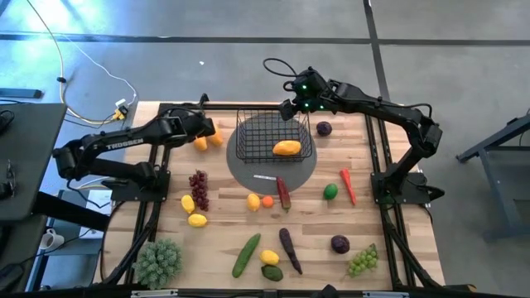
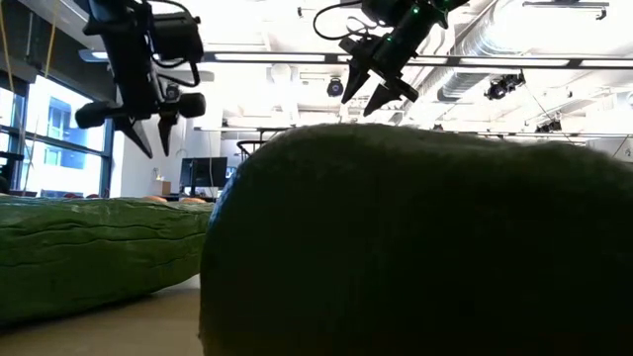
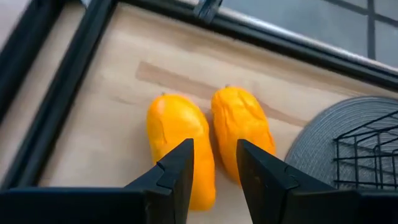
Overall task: Build produce basket
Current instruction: Put the left yellow mango into the black wire basket, then put the top violet plum into the black wire basket
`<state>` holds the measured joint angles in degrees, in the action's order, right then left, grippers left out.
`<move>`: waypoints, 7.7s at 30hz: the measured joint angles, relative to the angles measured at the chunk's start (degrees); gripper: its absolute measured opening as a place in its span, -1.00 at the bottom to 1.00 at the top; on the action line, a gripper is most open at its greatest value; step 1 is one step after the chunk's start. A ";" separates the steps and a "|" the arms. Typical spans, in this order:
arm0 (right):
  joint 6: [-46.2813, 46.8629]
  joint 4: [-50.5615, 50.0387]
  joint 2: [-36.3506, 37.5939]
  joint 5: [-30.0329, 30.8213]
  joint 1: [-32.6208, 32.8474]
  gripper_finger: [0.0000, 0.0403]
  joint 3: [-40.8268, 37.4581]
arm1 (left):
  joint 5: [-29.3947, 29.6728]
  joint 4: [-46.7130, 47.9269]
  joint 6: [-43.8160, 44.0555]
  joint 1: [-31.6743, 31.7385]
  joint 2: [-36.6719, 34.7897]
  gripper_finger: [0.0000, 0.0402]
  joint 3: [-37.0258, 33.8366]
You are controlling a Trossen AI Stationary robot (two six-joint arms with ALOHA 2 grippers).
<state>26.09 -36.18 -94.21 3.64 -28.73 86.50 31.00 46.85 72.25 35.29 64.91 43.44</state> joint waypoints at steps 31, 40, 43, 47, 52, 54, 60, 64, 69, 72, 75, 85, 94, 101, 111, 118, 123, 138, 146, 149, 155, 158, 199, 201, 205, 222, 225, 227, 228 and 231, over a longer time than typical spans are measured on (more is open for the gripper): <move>0.00 0.00 0.00 0.09 -0.02 0.27 0.00 | -11.40 -3.50 3.85 7.13 6.26 0.58 -4.39; 0.02 0.00 0.00 -0.20 0.00 0.27 0.00 | -11.58 -5.46 4.03 7.13 10.86 0.58 -4.39; 0.02 0.00 0.00 -0.18 0.00 0.27 0.00 | -11.78 -7.37 4.02 7.52 11.83 0.58 -4.39; 0.02 0.00 0.00 -0.11 -0.02 0.27 0.00 | -13.55 -8.59 3.09 9.01 13.06 0.58 -4.39; 0.01 -0.02 0.00 -0.02 -0.01 0.27 0.00 | -15.39 -9.10 1.44 10.89 14.54 0.58 -4.39; 0.00 0.00 0.00 -0.02 0.00 0.27 0.00 | -15.43 -9.99 0.94 11.39 15.03 0.58 -4.39; 0.02 0.00 0.00 -0.02 0.00 0.27 0.00 | -16.63 -10.08 -1.21 13.81 16.07 0.58 -4.39; 0.00 0.00 0.00 -0.02 0.00 0.27 0.00 | -18.03 -9.73 -4.39 16.12 16.09 0.58 -4.39; 0.01 0.00 0.00 0.00 -0.01 0.27 0.00 | -21.71 -9.62 -6.90 18.80 16.09 0.57 -4.39; 0.00 0.00 0.00 0.00 0.00 0.27 0.00 | -22.59 -9.62 -8.40 19.57 16.09 0.53 -4.39; 0.01 0.00 0.00 0.00 0.00 0.27 0.00 | -23.14 -9.64 -9.44 20.23 16.09 0.45 -4.39; 0.00 0.00 0.00 0.00 0.00 0.27 0.00 | -23.69 -9.55 -12.88 21.05 16.09 0.09 -4.39; 0.00 0.00 0.00 0.00 0.00 0.27 0.00 | -23.46 -9.38 -18.82 20.87 14.30 0.03 -4.42; 0.00 0.00 0.00 0.00 -0.01 0.27 0.00 | -23.44 -9.39 -20.83 20.00 9.48 0.03 -4.42; 0.00 0.00 0.00 0.00 -0.02 0.27 0.00 | -23.49 -13.80 -22.34 13.49 -4.23 0.02 -4.42; 0.00 0.00 0.00 0.00 -0.01 0.27 0.00 | -22.83 -27.41 -23.99 6.64 -11.14 0.03 -4.42; 0.00 0.00 0.00 0.00 -0.02 0.27 0.00 | -22.84 -38.48 -30.00 2.87 -11.87 0.03 -4.39; 0.00 0.00 0.00 0.02 0.00 0.27 0.00 | -23.08 -58.66 -43.41 -6.45 -5.69 0.04 -4.28; 0.02 0.00 0.00 0.02 0.00 0.27 0.00 | -22.87 -58.69 -52.64 -9.62 1.29 0.04 1.54; 0.00 0.00 0.00 0.02 -0.01 0.27 0.00 | -22.88 -58.61 -54.42 -10.10 4.15 0.04 4.03; 0.00 0.02 0.00 0.01 -0.02 0.27 0.00 | -23.06 -58.31 -58.72 -11.08 9.48 0.05 8.25; 0.01 0.01 0.00 0.02 -0.01 0.27 0.01 | -23.04 -58.31 -60.02 -11.64 11.88 0.08 9.52; 5.85 0.39 0.01 -1.72 -0.07 0.27 0.02 | -23.11 -59.73 -55.87 -12.94 30.23 0.41 9.70; 8.10 0.39 0.02 -3.13 -0.07 0.27 0.02 | -22.35 -59.67 -55.89 -12.94 30.23 0.43 9.70; 8.50 0.39 0.00 -6.24 -0.07 0.27 0.02 | -21.49 -59.68 -54.43 -12.92 30.23 0.44 9.70; 8.52 0.11 0.02 -7.13 -0.07 0.27 0.02 | -24.35 -53.83 -51.26 -5.57 19.64 0.44 9.73; 8.46 -2.02 0.02 -9.19 -0.07 0.27 0.02 | -24.35 -50.75 -51.36 -4.80 16.00 0.44 9.73; 7.95 -3.67 0.02 -11.04 0.02 0.27 0.02 | -24.39 -48.19 -51.39 -4.56 13.48 0.44 9.73; 7.50 -4.77 0.02 -11.41 0.15 0.27 0.02 | -24.39 -47.01 -51.41 -4.50 12.27 0.44 9.73; 6.48 -8.07 0.02 -11.26 0.41 0.27 0.02 | -24.41 -42.56 -51.41 -4.61 8.92 0.44 9.73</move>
<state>32.57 -44.25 -94.19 -7.62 -28.32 86.52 6.59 4.29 20.84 30.68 73.83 53.17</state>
